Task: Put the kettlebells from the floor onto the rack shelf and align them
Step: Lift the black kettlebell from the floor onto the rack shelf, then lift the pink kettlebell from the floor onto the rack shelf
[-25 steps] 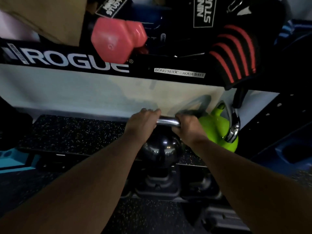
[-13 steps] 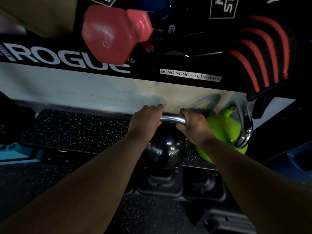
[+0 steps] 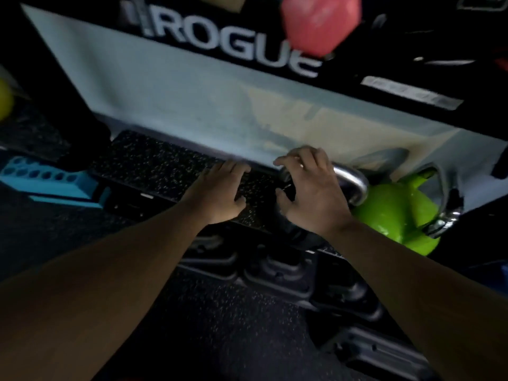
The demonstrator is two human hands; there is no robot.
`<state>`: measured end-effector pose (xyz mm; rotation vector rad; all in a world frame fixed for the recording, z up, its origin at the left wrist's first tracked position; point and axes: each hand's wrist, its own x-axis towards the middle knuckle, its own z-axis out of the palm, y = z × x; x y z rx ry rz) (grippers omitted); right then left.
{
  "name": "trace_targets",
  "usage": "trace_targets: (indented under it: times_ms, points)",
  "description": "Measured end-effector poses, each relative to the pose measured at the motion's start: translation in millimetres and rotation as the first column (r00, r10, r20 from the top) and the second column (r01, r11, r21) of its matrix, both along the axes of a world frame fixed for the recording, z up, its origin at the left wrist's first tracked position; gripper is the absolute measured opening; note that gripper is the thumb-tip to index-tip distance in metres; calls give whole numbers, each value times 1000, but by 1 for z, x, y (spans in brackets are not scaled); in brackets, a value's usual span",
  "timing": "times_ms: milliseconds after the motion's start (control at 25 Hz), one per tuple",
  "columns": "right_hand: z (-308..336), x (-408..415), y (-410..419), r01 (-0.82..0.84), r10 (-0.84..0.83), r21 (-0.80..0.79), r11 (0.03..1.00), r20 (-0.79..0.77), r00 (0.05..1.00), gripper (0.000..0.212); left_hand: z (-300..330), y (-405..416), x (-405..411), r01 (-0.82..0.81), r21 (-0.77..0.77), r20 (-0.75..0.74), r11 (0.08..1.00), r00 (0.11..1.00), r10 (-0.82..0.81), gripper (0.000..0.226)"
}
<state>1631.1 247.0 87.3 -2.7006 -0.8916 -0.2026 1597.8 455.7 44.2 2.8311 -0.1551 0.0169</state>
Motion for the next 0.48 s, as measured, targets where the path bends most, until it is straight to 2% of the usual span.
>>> trace_targets:
  times_ms: [80, 240, 480]
  points:
    - [-10, -22, 38, -64, 64, -11, 998, -8, 998, 52, -10, 39, -39, -16, 29, -43, 999, 999, 17, 56]
    - [-44, -93, 126, -208, 201, -16, 978, -193, 960, 45, -36, 133, -142, -81, 43, -104, 996, 991, 85, 51]
    - [-109, -237, 229, -391, 374, 56, 919, -439, 817, 34, -87, 233, -318, -343, -80, -399, 936, 871, 285, 51]
